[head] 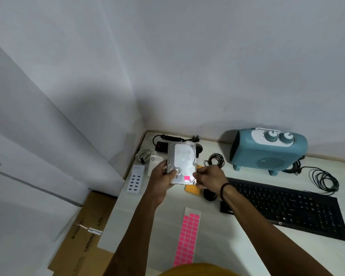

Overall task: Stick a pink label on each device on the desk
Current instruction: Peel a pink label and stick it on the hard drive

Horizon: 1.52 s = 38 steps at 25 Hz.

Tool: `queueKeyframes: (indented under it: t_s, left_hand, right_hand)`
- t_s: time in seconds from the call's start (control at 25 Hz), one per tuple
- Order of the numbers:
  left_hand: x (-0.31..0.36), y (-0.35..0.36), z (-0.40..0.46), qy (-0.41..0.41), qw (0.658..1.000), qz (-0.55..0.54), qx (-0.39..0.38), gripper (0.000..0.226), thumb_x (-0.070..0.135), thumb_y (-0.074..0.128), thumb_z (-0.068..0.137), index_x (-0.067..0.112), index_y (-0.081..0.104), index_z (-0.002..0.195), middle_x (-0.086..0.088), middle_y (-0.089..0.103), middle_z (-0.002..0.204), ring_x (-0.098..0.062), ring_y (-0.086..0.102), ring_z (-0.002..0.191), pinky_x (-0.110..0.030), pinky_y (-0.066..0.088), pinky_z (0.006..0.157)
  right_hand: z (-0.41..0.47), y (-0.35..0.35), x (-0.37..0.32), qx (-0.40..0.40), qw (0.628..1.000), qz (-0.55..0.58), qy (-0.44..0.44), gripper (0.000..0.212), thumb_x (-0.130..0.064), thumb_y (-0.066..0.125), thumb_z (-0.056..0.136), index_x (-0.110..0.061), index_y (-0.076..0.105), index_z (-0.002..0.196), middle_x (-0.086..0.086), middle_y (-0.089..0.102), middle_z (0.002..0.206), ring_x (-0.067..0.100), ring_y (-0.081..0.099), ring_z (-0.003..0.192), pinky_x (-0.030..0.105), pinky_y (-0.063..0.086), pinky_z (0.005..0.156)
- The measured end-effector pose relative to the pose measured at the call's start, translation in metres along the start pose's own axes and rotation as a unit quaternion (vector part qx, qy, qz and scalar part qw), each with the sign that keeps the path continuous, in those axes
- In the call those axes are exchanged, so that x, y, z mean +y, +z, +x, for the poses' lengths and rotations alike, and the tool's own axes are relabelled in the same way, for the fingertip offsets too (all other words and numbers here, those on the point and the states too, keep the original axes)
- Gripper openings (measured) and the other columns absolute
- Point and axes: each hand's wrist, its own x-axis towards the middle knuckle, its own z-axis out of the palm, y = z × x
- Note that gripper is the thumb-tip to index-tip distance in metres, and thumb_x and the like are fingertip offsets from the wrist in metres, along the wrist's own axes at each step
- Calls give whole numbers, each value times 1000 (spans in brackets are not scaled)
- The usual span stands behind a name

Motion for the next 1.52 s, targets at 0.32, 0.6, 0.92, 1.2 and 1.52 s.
queueKeyframes:
  t_s: [0.32, 0.6, 0.92, 1.2, 1.52]
  left_hand:
    - [-57, -34, 36, -109, 993, 25, 37, 46, 1, 67, 94, 24, 60, 133, -7, 71, 114, -30, 70, 105, -54, 59, 91]
    - [-86, -40, 103, -170, 983, 49, 49, 56, 1, 75, 86, 19, 61, 138, -8, 76, 109, -29, 73, 101, -56, 60, 89]
    - [-122, -35, 145, -173, 983, 55, 39, 48, 2, 72, 86, 23, 68, 129, 2, 78, 112, -22, 73, 105, -56, 58, 93]
    - [-93, -21, 135, -123, 944, 274, 135, 43, 17, 74, 87, 16, 69, 130, -8, 74, 122, -27, 65, 118, -33, 49, 100]
    - [-86, -11, 134, -161, 929, 306, 134, 23, 14, 69, 79, 6, 76, 99, -10, 77, 100, -28, 71, 95, -25, 47, 71]
  right_hand:
    - [39, 64, 37, -24, 971, 159, 175, 19, -2, 73, 85, 6, 69, 102, 25, 72, 101, 34, 73, 89, 32, 63, 67]
    - [96, 87, 47, 8, 971, 81, 226, 2, -4, 74, 81, -3, 73, 80, 20, 73, 96, 36, 71, 94, 47, 59, 87]
    - [139, 99, 74, -8, 969, 12, 248, 4, -12, 74, 78, -12, 75, 74, 19, 75, 95, 35, 72, 93, 49, 58, 87]
    - [132, 112, 50, 15, 969, -72, 237, 19, -20, 71, 84, -5, 78, 95, 13, 74, 90, 26, 69, 83, 33, 57, 72]
    - [134, 114, 54, -44, 966, -167, 194, 25, -11, 65, 85, -2, 74, 106, 18, 72, 110, 34, 67, 103, 41, 57, 88]
